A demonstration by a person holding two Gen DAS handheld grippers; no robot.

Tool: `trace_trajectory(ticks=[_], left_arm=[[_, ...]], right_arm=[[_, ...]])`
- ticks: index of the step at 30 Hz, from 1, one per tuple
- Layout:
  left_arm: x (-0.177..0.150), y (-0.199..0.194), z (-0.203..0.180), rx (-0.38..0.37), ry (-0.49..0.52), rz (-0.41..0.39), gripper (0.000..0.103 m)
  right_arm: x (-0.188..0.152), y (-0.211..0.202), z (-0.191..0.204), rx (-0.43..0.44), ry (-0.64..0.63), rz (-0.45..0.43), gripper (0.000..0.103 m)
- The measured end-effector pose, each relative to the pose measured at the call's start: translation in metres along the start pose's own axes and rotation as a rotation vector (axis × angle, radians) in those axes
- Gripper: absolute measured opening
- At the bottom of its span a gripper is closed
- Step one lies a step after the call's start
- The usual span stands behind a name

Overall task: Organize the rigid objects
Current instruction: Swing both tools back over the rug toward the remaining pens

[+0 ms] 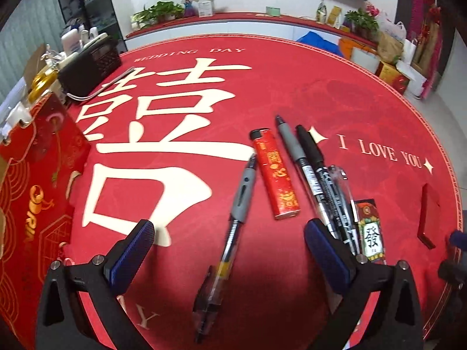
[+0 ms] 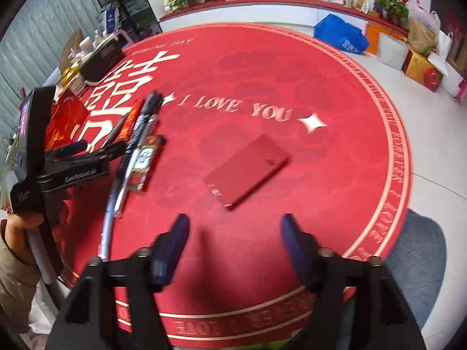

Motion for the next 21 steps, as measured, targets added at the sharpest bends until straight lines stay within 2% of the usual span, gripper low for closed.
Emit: trace_trajectory(ticks=[2, 5, 7, 8, 10, 11, 13, 14, 15, 17, 21], left_arm=[[-0.001, 0.002, 0.001, -0.038, -0.024, 0.006, 0.103], [-0.001, 0.002, 0.000, -0.040, -0.016, -0.003, 0.103], [-0.001, 0.002, -0.001, -0.042, -0.014, -0.002, 0.103], [0.000, 0.002, -0.001, -0.046, -0.014, -0.002, 0.103], [0.001, 0.003, -0.001, -0.048, -0.016, -0.011, 0.103], [0.000, 0.003, -0.001, -0.046, -0.020, -0.019, 0.103], [-0.001, 0.002, -0.001, -0.040, -0.028, -0.022, 0.103], [-0.001, 0.002, -0.001, -0.036, -0.037, -0.024, 0.103], [-0.002, 0.002, -0.001, -0.031, -0.044, -0.023, 0.103], [-0.006, -0.001, -0.004, -0.031, -0.049, -0.027, 0.103], [-0.020, -0.012, -0.029, -0.114, 0.066, -0.047, 0.103]], right_arm=[[0.001, 0.001, 0.002, -0.034, -0.050, -0.008, 0.068], [0.010, 0.008, 0.012, -0.076, -0.141, 0.007, 0.068], [0.020, 0.015, 0.006, -0.070, -0.059, 0.064, 0.068], [0.023, 0.018, -0.001, -0.044, 0.034, 0.091, 0.068], [0.032, 0.022, 0.000, -0.051, 0.152, 0.078, 0.070], [0.036, 0.026, 0.005, -0.052, 0.156, 0.079, 0.070], [0.042, 0.039, 0.027, -0.135, 0.044, 0.077, 0.070], [0.042, 0.043, 0.037, -0.174, -0.031, 0.071, 0.065], [0.041, 0.042, 0.045, -0.171, -0.106, 0.052, 0.051], [0.038, 0.037, 0.048, -0.134, -0.175, 0.073, 0.037], [0.028, 0.025, 0.014, -0.086, -0.195, 0.064, 0.036]])
Point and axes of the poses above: each gripper's, at about its wrist camera, not at the fingertips, and y roughly the way its jaws point, z to its left, x to its top, the point moved 1 cm from there along y, roughly the way its jaws point, and after that the axes turned 3 degrees about x, right-handed, at the moved point
